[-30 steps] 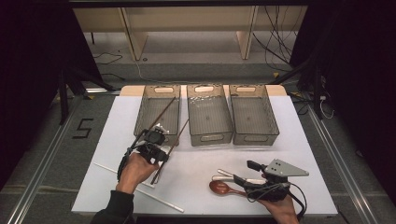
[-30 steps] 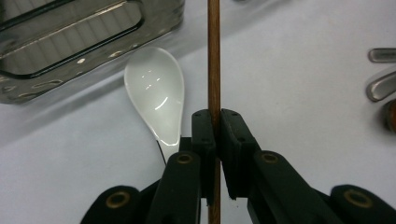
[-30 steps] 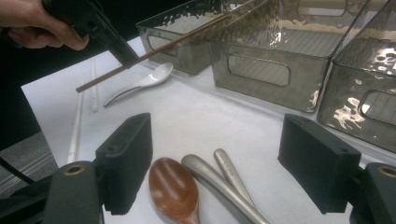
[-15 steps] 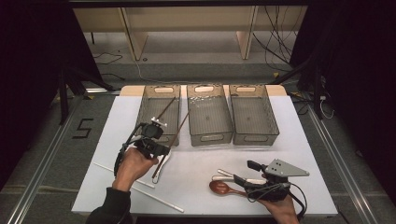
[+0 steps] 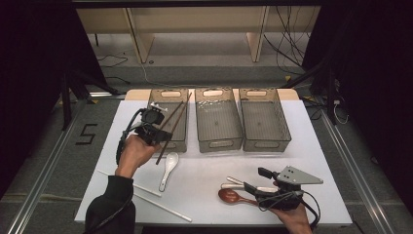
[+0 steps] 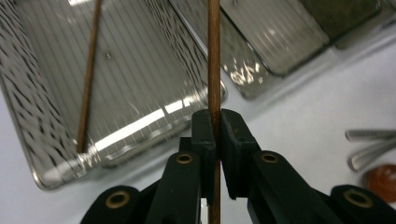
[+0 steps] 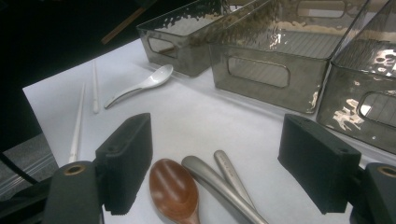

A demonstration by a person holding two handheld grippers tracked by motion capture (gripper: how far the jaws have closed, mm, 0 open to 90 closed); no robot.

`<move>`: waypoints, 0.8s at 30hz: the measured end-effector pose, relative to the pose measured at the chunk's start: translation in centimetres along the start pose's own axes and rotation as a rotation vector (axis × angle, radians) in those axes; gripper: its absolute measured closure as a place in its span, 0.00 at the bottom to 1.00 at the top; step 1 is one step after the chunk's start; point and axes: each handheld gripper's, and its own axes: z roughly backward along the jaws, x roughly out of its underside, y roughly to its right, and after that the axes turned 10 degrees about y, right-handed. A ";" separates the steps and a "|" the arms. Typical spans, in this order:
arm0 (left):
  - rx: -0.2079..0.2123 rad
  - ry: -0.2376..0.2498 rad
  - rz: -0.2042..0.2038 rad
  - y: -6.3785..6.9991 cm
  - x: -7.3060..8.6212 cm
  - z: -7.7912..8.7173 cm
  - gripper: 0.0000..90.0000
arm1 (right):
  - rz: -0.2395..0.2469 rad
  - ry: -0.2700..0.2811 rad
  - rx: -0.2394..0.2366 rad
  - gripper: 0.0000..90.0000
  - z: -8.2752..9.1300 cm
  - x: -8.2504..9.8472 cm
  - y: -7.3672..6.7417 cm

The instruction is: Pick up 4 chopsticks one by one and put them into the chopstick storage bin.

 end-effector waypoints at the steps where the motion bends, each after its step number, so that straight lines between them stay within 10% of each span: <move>1: -0.003 0.008 0.006 -0.1 -0.3 -0.1 0.94 | -0.002 -0.001 0.001 0.29 0.0 0.0 0.0; 24: -0.096 0.042 -0.008 -4.9 -4.6 -3.2 0.93 | -0.010 0.004 -0.003 0.29 0.1 0.0 0.1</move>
